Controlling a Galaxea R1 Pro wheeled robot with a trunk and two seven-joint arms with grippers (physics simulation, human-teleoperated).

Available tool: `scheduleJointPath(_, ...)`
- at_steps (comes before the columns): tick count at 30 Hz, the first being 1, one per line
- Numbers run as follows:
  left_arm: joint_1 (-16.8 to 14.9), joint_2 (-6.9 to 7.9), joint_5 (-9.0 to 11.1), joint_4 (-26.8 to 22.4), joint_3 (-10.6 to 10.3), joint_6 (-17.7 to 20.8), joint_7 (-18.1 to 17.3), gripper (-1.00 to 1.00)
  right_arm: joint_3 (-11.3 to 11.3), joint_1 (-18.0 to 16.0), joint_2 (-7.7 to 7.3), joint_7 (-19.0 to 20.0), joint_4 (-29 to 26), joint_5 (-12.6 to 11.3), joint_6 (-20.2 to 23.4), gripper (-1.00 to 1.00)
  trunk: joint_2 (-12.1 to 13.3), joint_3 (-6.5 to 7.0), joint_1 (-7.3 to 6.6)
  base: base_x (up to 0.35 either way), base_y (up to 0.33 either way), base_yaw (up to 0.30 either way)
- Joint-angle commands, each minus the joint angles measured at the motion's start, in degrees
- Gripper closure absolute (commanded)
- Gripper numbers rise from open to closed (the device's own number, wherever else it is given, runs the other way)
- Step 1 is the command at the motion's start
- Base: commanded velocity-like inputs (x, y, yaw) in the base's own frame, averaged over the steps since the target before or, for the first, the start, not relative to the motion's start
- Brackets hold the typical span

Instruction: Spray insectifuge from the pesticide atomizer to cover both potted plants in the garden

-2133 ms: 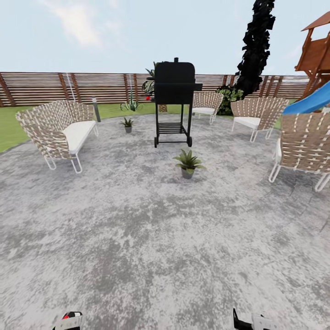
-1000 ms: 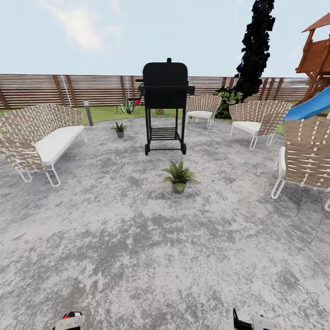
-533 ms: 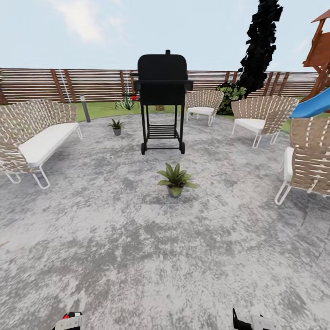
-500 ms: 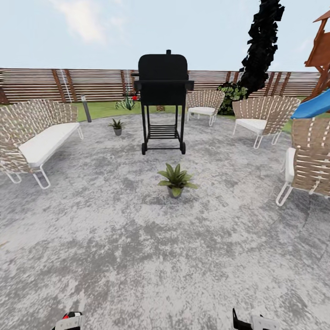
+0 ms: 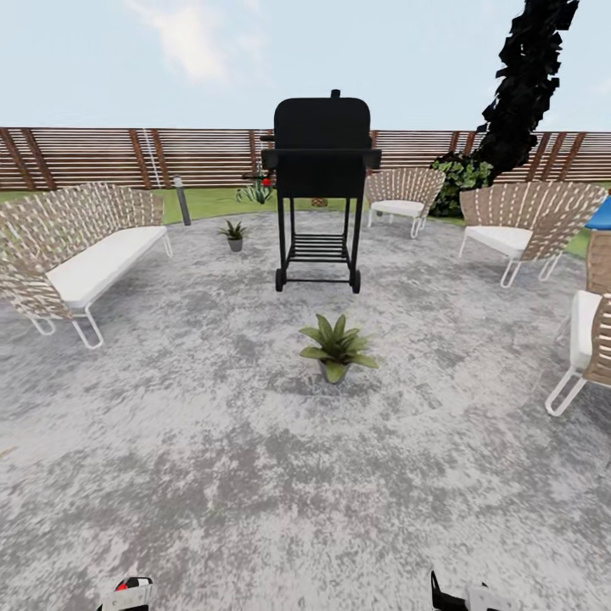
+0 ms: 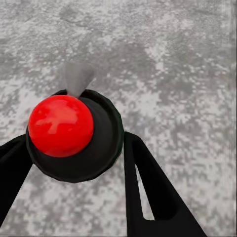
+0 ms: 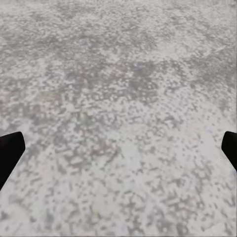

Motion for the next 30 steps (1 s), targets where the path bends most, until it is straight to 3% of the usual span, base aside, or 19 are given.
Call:
scheduleJointPath(1,0.0,-0.03,0.1,0.0,0.5,-0.1,-0.6,1.00,-0.1,0.0,-0.03,-0.1,0.1,0.2,-0.1,-1.00,0.0,-0.05,0.02,0.286,-0.203,0.007)
scheduleJointPath(24,-0.1,-0.11,0.1,0.0,0.5,-0.2,-0.6,1.00,-0.1,0.0,0.03,-0.2,0.0,0.1,-0.2,-1.00,0.0,-0.05,0.02,0.281,-0.204,0.002)
scheduleJointPath(30,0.0,-0.11,0.1,0.0,0.5,-0.1,-0.6,1.00,-0.1,0.0,0.09,-0.2,0.0,0.1,-0.2,-1.00,0.0,-0.05,0.02,0.277,-0.205,0.195)
